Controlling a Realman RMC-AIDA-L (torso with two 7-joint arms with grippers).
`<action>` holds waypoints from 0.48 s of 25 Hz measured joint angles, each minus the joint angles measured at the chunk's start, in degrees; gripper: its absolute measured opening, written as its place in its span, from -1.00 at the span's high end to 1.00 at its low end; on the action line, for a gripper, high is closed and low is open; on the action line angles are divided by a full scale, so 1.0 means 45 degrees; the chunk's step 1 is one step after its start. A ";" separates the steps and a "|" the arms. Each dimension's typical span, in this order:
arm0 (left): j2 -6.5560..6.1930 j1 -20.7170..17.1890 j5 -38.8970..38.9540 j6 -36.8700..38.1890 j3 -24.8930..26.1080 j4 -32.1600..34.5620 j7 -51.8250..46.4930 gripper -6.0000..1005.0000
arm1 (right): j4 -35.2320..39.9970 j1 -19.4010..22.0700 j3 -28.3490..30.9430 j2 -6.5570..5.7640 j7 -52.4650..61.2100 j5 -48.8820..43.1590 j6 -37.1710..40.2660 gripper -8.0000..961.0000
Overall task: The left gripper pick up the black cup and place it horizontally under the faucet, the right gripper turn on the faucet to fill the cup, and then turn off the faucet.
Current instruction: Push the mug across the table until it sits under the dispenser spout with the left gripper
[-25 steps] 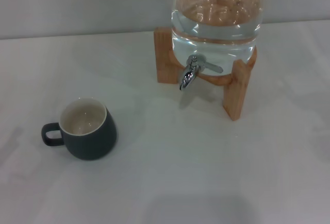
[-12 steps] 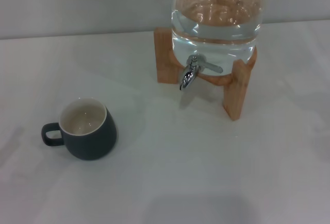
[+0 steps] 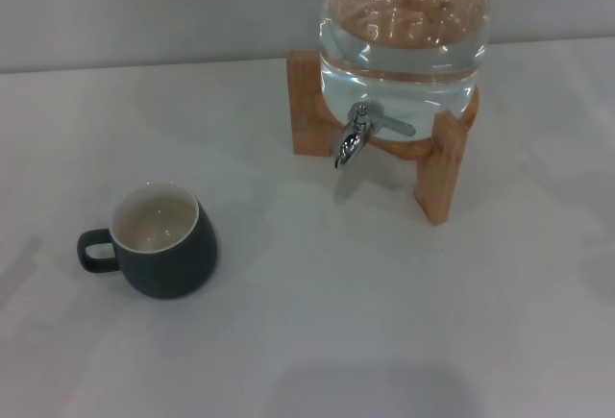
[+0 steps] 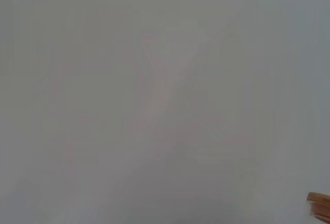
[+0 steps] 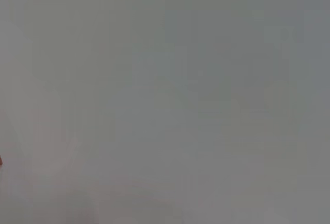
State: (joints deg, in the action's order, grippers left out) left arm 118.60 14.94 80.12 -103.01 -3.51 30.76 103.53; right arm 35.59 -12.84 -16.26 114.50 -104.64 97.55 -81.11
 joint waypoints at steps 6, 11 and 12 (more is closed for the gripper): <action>-0.0016 0.0000 0.0008 0.0018 0.0000 0.0010 0.0001 -0.74 | 0.0000 -0.0042 0.0000 0.0005 0.0006 0.0003 0.0004 -0.75; -0.0028 0.0000 0.0014 0.0021 0.0000 0.0018 0.0006 -0.74 | 0.0001 -0.0062 0.0000 -0.0008 0.0019 0.0003 0.0024 -0.75; -0.0028 0.0000 0.0032 0.0021 0.0000 0.0019 0.0004 -0.74 | 0.0000 -0.0067 0.0000 -0.0012 0.0020 0.0004 0.0027 -0.75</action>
State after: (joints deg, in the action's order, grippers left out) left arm 118.48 14.94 80.26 -102.91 -3.52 30.85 103.55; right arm 35.59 -13.14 -16.26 114.44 -104.55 97.56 -80.98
